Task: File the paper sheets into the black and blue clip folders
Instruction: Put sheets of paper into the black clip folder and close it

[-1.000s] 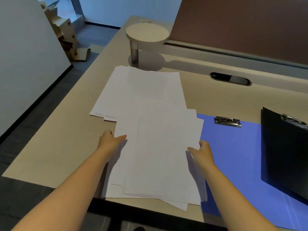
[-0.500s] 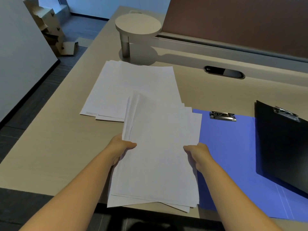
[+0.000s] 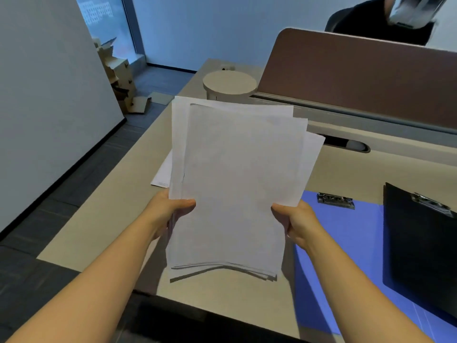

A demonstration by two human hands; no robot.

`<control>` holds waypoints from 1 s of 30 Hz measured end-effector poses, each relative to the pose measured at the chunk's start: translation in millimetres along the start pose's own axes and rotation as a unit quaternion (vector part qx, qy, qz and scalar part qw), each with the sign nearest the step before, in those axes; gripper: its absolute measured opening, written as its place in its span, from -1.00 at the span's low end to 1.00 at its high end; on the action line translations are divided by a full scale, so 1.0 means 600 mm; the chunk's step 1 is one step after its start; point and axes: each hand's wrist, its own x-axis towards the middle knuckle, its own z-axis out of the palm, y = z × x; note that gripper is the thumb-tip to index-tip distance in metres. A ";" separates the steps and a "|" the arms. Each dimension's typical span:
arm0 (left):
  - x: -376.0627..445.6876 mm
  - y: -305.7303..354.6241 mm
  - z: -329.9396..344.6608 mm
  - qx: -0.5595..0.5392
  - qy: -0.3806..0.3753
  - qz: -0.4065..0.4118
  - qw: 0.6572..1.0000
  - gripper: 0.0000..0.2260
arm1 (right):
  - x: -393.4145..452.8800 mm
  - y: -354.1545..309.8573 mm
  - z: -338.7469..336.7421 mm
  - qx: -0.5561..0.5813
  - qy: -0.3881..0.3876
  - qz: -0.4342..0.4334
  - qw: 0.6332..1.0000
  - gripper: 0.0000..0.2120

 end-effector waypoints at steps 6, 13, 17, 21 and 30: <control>-0.023 0.053 -0.023 -0.046 0.036 0.081 0.995 -0.75 | -0.021 -0.052 0.023 -0.062 -0.034 -0.102 0.992 -0.79; -0.045 0.072 -0.026 -0.077 0.043 0.144 0.986 -0.67 | -0.043 -0.079 0.034 -0.077 -0.113 -0.138 0.981 -0.71; -0.054 0.077 -0.007 -0.081 0.031 0.145 0.986 -0.74 | -0.049 -0.087 0.038 -0.073 -0.090 -0.153 0.982 -0.75; -0.060 0.102 0.002 -0.081 0.026 0.159 0.984 -0.68 | -0.050 -0.102 0.050 -0.053 -0.040 -0.159 0.985 -0.85; -0.057 0.117 -0.030 -0.039 0.021 0.207 0.977 -0.68 | -0.061 -0.122 0.055 -0.079 -0.088 -0.174 0.978 -0.80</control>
